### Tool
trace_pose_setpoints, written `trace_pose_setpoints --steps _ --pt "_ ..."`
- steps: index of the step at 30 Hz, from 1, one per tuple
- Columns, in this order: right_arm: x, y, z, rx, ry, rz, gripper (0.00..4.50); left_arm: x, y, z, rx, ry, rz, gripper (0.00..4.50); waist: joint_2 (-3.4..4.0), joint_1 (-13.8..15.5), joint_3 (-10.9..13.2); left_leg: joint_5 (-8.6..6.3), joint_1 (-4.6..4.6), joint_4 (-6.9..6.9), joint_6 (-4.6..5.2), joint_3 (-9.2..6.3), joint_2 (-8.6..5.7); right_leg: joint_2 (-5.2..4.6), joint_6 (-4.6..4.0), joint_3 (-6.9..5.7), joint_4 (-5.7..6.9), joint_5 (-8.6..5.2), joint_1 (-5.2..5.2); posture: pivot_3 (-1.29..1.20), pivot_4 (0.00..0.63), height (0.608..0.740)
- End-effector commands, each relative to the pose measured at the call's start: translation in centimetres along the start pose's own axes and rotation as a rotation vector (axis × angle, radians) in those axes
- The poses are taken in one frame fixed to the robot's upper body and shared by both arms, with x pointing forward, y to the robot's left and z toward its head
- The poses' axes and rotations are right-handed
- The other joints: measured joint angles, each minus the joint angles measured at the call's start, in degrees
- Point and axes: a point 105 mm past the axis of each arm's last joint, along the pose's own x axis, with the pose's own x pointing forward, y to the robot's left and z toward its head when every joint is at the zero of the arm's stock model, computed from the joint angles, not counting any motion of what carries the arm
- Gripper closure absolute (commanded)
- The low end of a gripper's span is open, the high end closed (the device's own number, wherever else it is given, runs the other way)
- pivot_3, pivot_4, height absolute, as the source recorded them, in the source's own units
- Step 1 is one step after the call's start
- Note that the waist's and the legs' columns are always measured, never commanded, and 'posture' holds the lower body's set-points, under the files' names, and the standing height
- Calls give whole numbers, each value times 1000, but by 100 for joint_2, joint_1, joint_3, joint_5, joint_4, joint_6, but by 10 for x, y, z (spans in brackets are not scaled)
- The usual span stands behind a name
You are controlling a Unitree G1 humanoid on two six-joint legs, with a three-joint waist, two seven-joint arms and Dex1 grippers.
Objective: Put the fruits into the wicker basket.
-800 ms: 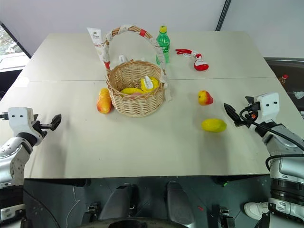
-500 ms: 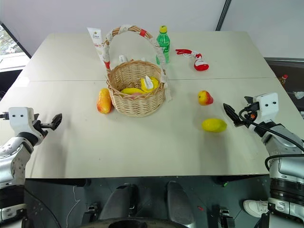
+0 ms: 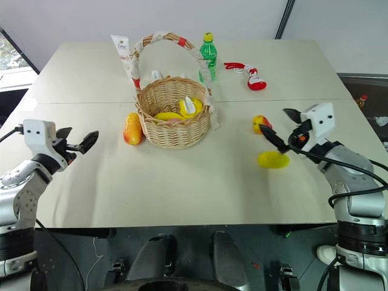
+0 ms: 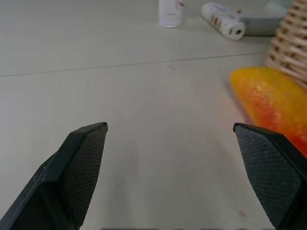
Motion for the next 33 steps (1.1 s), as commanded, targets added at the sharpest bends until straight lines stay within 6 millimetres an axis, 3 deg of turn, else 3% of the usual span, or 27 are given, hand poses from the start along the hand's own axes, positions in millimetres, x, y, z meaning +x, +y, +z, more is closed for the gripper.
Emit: trace_pose_setpoints --steps 1,4,7,13,23,26,30,33 --pt "3 39 17 -27 6 195 34 5 -21 16 37 2 -90 0 0 8 0 0 0 1 0 -1 0 0 0 0 0 0 2 0 150 740" --pt "10 73 26 -39 3 340 34 18 -30 11 10 90 -106 0 -3 13 0 0 0 5 0 -2 -3 0 1 -1 -1 0 3 0 150 740" --pt "20 94 32 -60 -23 405 34 32 -45 7 -81 159 -147 0 -3 1 0 0 -1 9 0 -5 -8 5 1 -5 1 0 4 0 150 740" --pt "29 115 30 -55 -35 471 34 52 -63 0 -183 247 -204 0 -4 0 1 0 -1 8 0 -7 -10 9 1 -7 1 0 1 0 150 740" --pt "32 143 30 -73 -55 538 34 75 -71 -2 -277 275 -211 0 -5 19 1 1 -2 8 -1 -8 -11 4 1 -7 1 0 1 0 150 740" --pt "34 145 30 -75 -60 534 0 78 -70 -1 -296 264 -202 823 -5 20 1 1 -2 11 -2 -9 -14 3 2 -9 2 0 2 0 150 740" --pt "35 146 30 -80 -65 531 0 77 -67 0 -292 262 -191 2607 -5 10 1 1 -3 10 -2 -10 -13 2 1 -9 2 0 1 0 150 740" --pt "35 145 32 -88 -70 528 0 72 -59 -1 -268 264 -157 2726 -5 4 1 1 -3 10 -2 -10 -13 3 1 -9 3 0 1 0 150 740"
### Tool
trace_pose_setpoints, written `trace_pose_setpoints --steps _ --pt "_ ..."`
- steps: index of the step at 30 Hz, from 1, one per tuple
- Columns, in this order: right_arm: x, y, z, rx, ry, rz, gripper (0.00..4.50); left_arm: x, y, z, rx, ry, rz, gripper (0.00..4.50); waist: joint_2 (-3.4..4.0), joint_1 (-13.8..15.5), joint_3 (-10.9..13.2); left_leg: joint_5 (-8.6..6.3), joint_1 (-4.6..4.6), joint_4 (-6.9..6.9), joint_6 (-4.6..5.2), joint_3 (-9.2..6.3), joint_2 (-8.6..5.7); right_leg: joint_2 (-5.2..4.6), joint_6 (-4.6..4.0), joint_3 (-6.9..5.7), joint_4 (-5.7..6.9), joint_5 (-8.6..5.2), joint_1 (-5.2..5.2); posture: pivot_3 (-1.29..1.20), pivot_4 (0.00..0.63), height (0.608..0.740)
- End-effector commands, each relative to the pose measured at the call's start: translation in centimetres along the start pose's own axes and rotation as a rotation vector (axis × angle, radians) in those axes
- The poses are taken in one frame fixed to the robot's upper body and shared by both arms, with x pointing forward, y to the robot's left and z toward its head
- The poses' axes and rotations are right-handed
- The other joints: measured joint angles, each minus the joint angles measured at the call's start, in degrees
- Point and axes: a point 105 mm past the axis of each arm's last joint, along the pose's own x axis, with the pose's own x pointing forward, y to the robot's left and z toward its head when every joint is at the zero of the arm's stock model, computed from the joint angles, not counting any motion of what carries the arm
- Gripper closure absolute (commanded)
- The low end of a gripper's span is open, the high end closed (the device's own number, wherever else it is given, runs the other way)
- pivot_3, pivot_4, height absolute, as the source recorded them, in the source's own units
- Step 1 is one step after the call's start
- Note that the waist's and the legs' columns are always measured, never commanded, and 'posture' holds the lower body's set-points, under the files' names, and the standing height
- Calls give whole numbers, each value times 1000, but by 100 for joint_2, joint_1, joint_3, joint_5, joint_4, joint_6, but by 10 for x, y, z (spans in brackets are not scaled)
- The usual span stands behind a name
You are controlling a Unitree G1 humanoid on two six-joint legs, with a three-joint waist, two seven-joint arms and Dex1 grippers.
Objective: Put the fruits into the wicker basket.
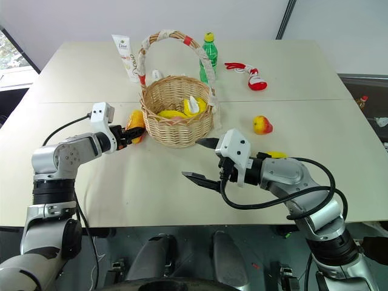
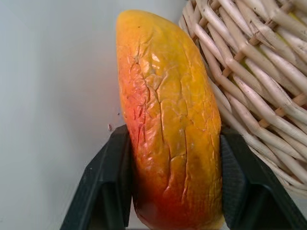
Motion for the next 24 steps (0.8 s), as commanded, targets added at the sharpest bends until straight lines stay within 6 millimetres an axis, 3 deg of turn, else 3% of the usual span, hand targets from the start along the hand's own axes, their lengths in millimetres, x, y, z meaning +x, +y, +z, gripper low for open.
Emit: trace_pose_setpoints --steps 1,3,6,8,10,13,15,21,24 --pt "1 4 14 -60 -49 10 0 -16 12 17 51 -76 59 2726 0 -12 0 0 0 0 0 0 0 0 0 0 0 0 0 0 150 740" --pt "1 3 15 -66 -50 7 0 -28 18 25 67 -133 84 2726 0 -24 0 0 0 -1 0 1 2 -1 0 1 0 0 -2 0 150 740" --pt "0 1 17 -73 -53 0 0 -58 13 47 103 -287 29 2726 0 -20 0 0 -1 -2 0 1 12 -5 -1 2 2 0 -6 0 150 740" --pt "-1 -3 19 -80 -56 -9 0 -84 -18 64 205 -397 -116 2726 -3 -6 2 0 -2 -2 -1 0 13 -10 -1 2 2 0 -5 0 150 740" --pt "-1 -9 21 -84 -62 -23 0 -92 -54 73 314 -435 -246 2726 -3 33 2 1 -5 -2 -2 0 12 -13 -1 2 0 0 -5 0 150 740" --pt "-1 -20 20 -90 -56 -46 0 -70 -104 83 461 -433 -344 2726 -6 137 0 2 -2 4 -4 -5 -2 -18 -1 -5 -7 0 12 0 150 740" --pt "-1 -27 20 -89 -53 -70 0 -53 -124 91 529 -444 -353 2726 -9 168 -2 2 -1 10 -4 1 -17 -14 0 -7 -16 1 25 0 150 740" --pt "-7 -44 16 -103 -34 -180 0 -9 -137 91 607 -355 -323 2726 -7 -6 -1 -3 -5 -6 6 4 -15 2 2 6 -13 1 -4 0 150 740" --pt "-14 -52 13 -108 -16 -260 0 -2 -138 88 613 -328 -343 1318 -6 -25 0 -3 -14 -7 7 2 -4 14 -1 5 -3 -1 -20 0 150 740"
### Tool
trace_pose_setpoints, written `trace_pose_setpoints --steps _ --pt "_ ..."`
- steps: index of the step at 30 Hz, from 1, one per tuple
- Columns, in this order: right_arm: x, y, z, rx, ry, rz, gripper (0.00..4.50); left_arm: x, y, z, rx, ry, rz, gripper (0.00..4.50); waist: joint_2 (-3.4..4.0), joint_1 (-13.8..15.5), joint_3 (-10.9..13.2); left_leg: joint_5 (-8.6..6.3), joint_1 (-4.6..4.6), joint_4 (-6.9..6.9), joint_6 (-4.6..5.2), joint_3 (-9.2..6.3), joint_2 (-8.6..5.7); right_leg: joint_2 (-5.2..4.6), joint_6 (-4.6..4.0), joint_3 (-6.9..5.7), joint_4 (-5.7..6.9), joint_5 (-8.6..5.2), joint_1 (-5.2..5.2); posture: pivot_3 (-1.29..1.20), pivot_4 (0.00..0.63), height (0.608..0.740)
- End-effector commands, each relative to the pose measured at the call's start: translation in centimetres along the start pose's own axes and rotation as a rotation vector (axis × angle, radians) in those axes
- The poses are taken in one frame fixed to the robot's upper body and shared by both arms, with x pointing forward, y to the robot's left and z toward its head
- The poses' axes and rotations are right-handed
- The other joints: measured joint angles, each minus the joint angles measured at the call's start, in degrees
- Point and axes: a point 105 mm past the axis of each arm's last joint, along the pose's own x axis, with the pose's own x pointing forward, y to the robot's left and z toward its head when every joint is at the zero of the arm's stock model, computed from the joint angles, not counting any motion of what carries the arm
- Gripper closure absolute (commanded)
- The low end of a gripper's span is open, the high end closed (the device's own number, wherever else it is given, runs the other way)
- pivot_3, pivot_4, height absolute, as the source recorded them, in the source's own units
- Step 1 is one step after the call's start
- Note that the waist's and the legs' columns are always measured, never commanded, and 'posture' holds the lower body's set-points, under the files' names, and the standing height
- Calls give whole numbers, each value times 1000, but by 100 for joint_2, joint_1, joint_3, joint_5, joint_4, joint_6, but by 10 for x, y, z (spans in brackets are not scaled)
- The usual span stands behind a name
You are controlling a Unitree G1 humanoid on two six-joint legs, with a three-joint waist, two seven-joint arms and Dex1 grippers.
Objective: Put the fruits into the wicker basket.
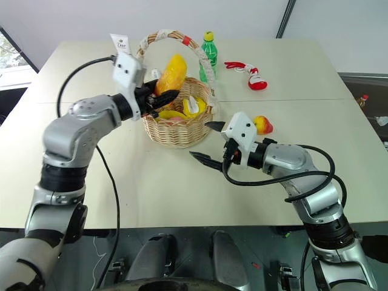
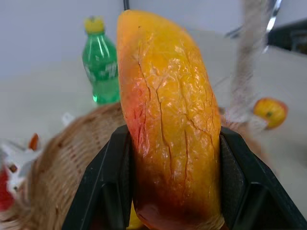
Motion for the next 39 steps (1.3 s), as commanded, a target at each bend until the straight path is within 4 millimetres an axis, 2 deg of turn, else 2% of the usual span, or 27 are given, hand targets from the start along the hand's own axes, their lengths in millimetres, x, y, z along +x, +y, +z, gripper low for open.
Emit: trace_pose_setpoints --steps 1,3,4,7,9,12,15,20,25,28,30,31,32,34,36,37,39 --pt "-9 -12 8 -45 -26 -107 0 1 3 13 47 -39 -6 802 0 -6 0 0 1 1 0 1 4 0 0 1 1 0 0 0 150 740" --pt "-19 -29 3 -42 1 -209 0 0 7 15 47 -50 1 73 0 8 0 1 0 4 -2 1 4 -1 0 1 4 0 1 0 150 740" --pt "-22 -35 2 -41 9 -241 0 -1 8 16 47 -56 4 73 0 14 0 2 0 7 -3 2 3 -4 0 1 6 0 1 0 150 740" --pt "-43 -76 -15 -12 87 -456 0 -16 6 34 36 -180 -48 73 0 25 0 2 0 17 -4 3 -1 -10 2 0 6 1 10 0 150 740" --pt "-49 -91 -23 23 119 -530 0 -24 1 38 59 -222 -87 73 0 20 0 3 1 18 -4 6 -2 -14 3 1 6 2 10 0 150 740" --pt "-56 -124 -48 163 181 -707 0 -40 -16 24 135 -199 -188 73 4 -21 -2 3 9 7 -6 12 2 -12 1 6 8 1 10 0 150 740" --pt "-56 -138 -68 252 233 -771 0 -47 -29 12 148 -154 -243 73 9 -10 1 7 14 4 -12 15 5 -7 1 11 11 1 8 0 150 740" --pt "-49 -141 -83 304 277 -747 0 -53 -45 1 159 -118 -287 73 9 23 1 6 4 6 -10 23 -2 -10 1 8 7 1 10 0 150 740" --pt "-44 -138 -96 339 320 -724 0 -52 -50 -5 149 -109 -281 73 9 10 1 5 4 7 -8 21 -2 -10 2 8 7 1 9 0 150 740" --pt "-42 -136 -98 323 330 -712 869 -51 -51 -6 143 -108 -276 0 9 -10 1 5 8 7 -8 21 1 -8 2 8 9 1 9 0 150 740" --pt "-41 -135 -96 310 329 -710 1912 -51 -50 -6 142 -107 -272 0 9 -13 0 5 9 7 -8 21 1 -8 2 9 10 1 9 0 150 740" --pt "-40 -134 -95 300 330 -710 2324 -51 -49 -7 141 -107 -270 0 9 -11 1 5 10 7 -8 20 1 -7 2 9 9 1 10 0 150 740" --pt "-40 -134 -94 283 332 -711 2544 -51 -48 -7 140 -107 -268 0 9 -10 1 5 10 7 -8 21 2 -7 2 9 10 1 10 0 150 740" --pt "-39 -133 -84 189 326 -683 2568 -52 -42 -6 135 -120 -240 0 9 -11 1 5 10 7 -8 20 1 -7 2 9 10 1 10 0 150 740" --pt "-32 -123 -64 48 290 -595 2568 -56 -33 -6 101 -139 -200 0 11 -3 2 5 9 7 -8 18 1 -7 2 9 9 1 9 0 150 740" --pt "-26 -112 -49 -48 255 -509 2568 -60 -26 -7 82 -149 -175 0 11 -5 2 5 8 6 -8 17 1 -7 2 8 9 1 8 0 150 740" --pt "-10 -68 -10 -214 122 -253 2568 -75 -8 -10 40 -173 -102 0 16 -27 3 4 6 3 -7 15 2 -9 2 10 9 1 1 0 150 740"
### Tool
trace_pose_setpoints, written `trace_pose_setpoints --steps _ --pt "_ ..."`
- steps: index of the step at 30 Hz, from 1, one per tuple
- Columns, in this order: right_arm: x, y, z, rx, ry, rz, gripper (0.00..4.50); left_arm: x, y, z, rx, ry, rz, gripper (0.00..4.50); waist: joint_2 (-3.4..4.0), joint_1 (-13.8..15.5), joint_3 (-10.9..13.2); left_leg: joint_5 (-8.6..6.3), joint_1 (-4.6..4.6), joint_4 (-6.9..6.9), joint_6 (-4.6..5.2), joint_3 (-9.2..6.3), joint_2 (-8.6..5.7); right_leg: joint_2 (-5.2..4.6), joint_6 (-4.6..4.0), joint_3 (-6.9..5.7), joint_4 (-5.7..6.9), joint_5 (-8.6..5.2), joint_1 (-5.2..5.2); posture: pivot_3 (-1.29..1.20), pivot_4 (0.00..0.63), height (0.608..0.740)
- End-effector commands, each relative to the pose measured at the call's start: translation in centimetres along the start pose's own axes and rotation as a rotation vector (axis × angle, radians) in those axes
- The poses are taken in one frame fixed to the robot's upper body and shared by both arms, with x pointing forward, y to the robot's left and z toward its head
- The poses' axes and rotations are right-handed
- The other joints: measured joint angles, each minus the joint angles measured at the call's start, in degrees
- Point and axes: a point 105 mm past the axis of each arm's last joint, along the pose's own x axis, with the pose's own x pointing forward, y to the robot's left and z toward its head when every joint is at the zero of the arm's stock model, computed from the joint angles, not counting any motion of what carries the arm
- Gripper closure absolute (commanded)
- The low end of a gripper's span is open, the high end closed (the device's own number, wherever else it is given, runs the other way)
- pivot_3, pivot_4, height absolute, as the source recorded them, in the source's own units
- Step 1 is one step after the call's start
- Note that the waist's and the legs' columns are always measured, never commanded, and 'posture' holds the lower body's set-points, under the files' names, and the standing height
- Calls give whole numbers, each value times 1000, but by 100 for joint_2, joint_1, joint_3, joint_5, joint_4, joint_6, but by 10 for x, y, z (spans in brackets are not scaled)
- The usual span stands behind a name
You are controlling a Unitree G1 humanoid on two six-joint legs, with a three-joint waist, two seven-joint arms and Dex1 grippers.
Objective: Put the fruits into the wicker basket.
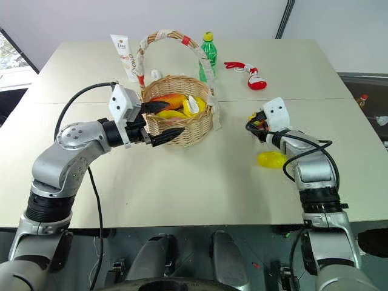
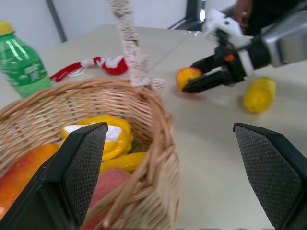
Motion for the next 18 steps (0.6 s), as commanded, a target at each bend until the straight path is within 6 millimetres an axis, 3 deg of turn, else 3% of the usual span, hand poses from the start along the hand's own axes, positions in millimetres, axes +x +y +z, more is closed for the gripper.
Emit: trace_pose_setpoints --steps 1,5,9,14,17,18 --pt "-33 61 75 -259 -317 322 2568 -29 25 5 -31 -63 129 0 1 -36 0 -2 1 0 3 0 4 3 0 0 0 0 -1 0 150 740" --pt "-52 113 109 -213 -451 558 2568 -52 37 -5 -24 -30 198 0 -5 -105 -2 -2 7 3 3 -19 16 5 0 -11 1 0 13 0 150 740" --pt "-32 142 137 -236 -521 555 2568 -61 42 -5 -12 -23 230 0 -5 -109 -2 1 13 16 -1 -17 13 -3 0 -13 8 0 21 0 150 740" --pt "23 138 158 -277 -489 304 2568 -54 33 4 -12 -73 212 0 -6 -93 -3 2 11 10 -4 -17 12 -7 -2 -13 15 1 11 0 150 740" --pt "41 131 166 -284 -485 233 2568 -49 26 5 -21 -86 202 0 -6 -72 -3 3 -1 4 -7 -17 6 -16 -3 -13 14 0 0 0 150 740" --pt "43 131 168 -280 -487 233 2069 -48 23 5 -25 -90 198 0 -7 -71 -3 3 -8 4 -6 -17 4 -19 -3 -13 13 1 -4 0 150 740"
